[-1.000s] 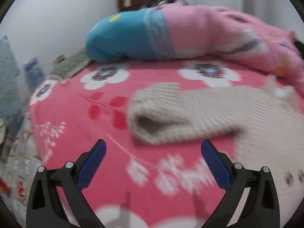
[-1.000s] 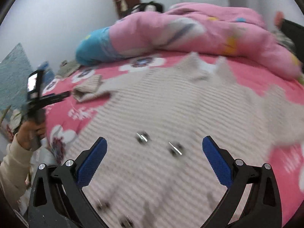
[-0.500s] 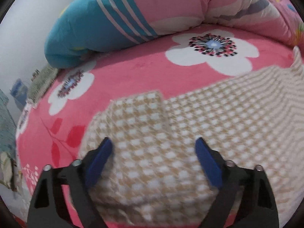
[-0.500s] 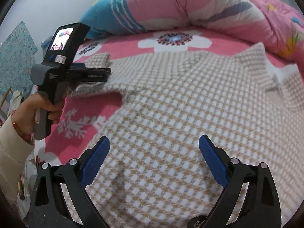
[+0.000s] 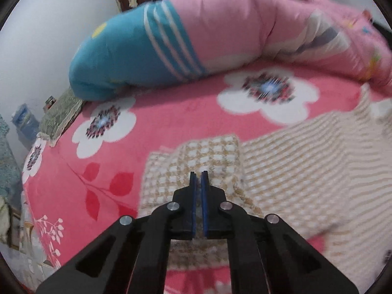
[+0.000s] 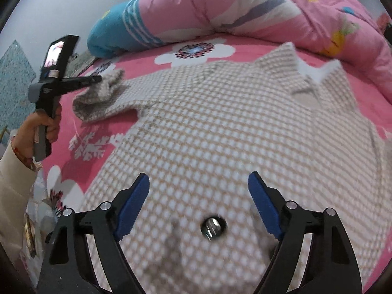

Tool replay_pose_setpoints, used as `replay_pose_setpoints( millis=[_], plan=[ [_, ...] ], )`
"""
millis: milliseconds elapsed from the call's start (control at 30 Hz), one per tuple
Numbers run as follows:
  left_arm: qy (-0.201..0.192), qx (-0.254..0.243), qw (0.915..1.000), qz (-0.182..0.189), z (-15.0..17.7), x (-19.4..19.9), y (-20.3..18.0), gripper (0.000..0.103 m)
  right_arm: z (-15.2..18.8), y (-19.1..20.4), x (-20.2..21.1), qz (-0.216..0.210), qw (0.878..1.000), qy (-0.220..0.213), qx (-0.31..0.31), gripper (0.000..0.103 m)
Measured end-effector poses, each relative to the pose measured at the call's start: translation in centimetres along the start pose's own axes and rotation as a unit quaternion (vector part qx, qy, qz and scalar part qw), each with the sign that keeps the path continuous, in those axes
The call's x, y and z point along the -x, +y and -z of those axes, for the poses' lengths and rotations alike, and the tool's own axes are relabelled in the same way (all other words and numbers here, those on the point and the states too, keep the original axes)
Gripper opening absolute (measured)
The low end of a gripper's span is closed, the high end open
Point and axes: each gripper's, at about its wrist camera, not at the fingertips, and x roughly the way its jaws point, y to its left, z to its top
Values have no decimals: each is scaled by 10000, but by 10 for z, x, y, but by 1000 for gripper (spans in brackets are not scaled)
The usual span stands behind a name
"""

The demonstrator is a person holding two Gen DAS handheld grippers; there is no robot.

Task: Fold large clothes

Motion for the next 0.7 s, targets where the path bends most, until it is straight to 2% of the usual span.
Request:
replay_pose_setpoints(
  millis=[67, 133, 200, 300, 367, 433, 467, 500, 533, 567, 600, 700],
  plan=[
    [-252, 52, 9990, 363, -6, 33, -3, 3, 9, -6, 20, 48, 9999, -125, -78, 77],
    [-572, -163, 9962, 633, -14, 72, -20, 3, 13, -10, 31, 107, 9996, -210, -134, 77],
    [-837, -288, 9901, 1087, -19, 109, -40, 3, 18, -16, 42, 137, 9993, -262, -220, 77],
    [-1047, -323, 9739, 1986, -23, 153, -79, 3, 32, -29, 59, 167, 9982, -333, -476, 77],
    [-1019, -404, 9612, 2533, -19, 168, -113, 4, 43, -38, 66, 152, 9970, -350, -679, 77],
    [-935, -524, 9564, 2718, -9, 169, -142, 7, 55, -49, 70, 155, 9956, -295, -872, 77],
    [-853, -564, 9534, 2838, -2, 167, -156, 11, 59, -54, 70, 175, 9950, -245, -955, 77],
    [-693, -619, 9503, 2971, 8, 162, -174, 29, 65, -60, 71, 199, 9943, -183, -1030, 77],
    [-492, -665, 9484, 3060, 21, 153, -190, 55, 70, -66, 71, 217, 9935, -102, -1111, 77],
    [-416, -671, 9485, 3069, 26, 147, -195, 67, 74, -73, 72, 216, 9927, -18, -1185, 77],
    [-387, -657, 9502, 3023, 39, 140, -203, 73, 76, -76, 72, 217, 9921, 25, -1232, 77],
    [-367, -699, 9512, 2983, 68, 130, -209, 74, 74, -87, 77, -59, 9890, 91, -1477, 78]
  ],
)
